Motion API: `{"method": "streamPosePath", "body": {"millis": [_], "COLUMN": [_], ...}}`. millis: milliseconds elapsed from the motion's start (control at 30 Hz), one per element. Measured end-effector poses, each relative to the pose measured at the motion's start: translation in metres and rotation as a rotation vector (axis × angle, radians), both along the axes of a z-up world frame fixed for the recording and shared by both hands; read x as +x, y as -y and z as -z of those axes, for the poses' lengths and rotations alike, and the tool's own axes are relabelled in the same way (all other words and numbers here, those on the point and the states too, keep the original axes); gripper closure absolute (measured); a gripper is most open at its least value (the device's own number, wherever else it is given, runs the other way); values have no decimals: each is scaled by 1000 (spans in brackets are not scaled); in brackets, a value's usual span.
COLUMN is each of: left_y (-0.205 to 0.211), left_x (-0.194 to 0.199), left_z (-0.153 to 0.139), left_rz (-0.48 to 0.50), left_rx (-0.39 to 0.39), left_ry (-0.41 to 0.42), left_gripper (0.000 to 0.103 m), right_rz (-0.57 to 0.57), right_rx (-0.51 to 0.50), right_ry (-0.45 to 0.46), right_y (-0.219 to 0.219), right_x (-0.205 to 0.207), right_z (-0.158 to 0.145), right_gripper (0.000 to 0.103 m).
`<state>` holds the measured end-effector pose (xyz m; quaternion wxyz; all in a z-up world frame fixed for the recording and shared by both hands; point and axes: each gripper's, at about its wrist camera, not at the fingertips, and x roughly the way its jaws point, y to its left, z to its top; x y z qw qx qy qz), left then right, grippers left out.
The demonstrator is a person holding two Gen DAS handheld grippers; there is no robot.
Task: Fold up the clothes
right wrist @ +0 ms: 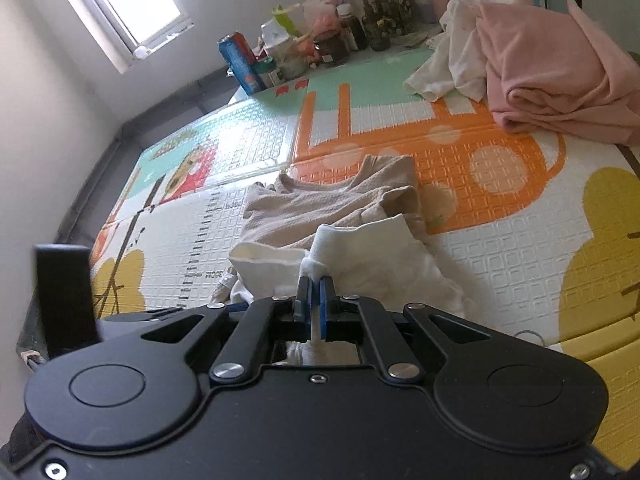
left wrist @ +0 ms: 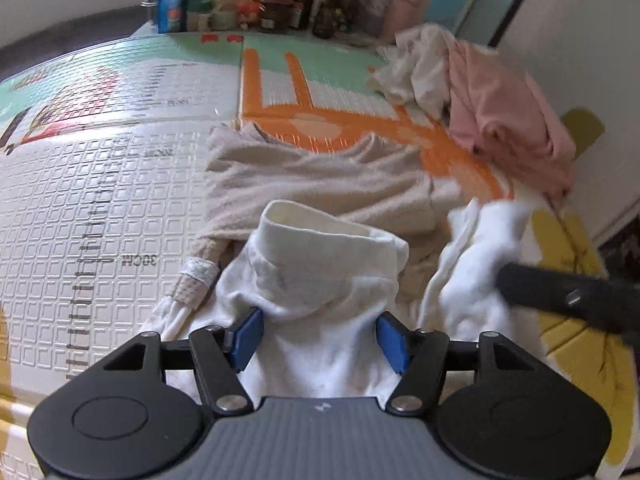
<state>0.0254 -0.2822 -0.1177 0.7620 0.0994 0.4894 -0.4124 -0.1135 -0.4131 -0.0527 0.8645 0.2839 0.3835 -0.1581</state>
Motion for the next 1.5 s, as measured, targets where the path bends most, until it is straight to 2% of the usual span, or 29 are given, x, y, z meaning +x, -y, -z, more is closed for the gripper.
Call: {"method": "streamPosePath", "body": {"millis": [167, 333, 433, 633, 733, 900, 1067, 1133, 1233, 1367, 1500], "left_y": [-8, -5, 1, 2, 1, -7, -14, -14, -14, -10, -4], "left_x": [6, 15, 15, 14, 15, 19, 28, 31, 33, 27, 17], "left_z": [-9, -2, 2, 5, 2, -6, -10, -12, -14, -21, -31], "left_rz": [-41, -61, -49, -43, -46, -76, -100, -107, -111, -78, -33], "left_rx": [-37, -32, -18, -6, -9, -16, -33, -30, -34, -57, -70], "left_ry": [-3, -51, -51, -58, -68, -60, -70, -63, -57, -39, 2], "left_gripper": [36, 36, 36, 35, 35, 36, 34, 34, 34, 34, 37], "right_rz": [36, 96, 119, 94, 83, 49, 51, 62, 76, 72, 65], "right_rx": [-4, -20, -25, -39, -39, 40, 101, 111, 99, 54, 25], "right_ry": [6, 39, 58, 62, 48, 9, -22, 2, 48, 89, 91], "right_y": [-6, -14, -18, -12, -7, 3, 12, 16, 19, 22, 24], "right_x": [-6, -26, -36, -20, -1, 25, 31, 27, 20, 15, 13], "right_z": [0, -8, -12, -11, 3, 33, 49, 45, 31, 11, -1], "right_gripper": [101, 101, 101, 101, 100, 97, 92, 91, 85, 85, 88]}}
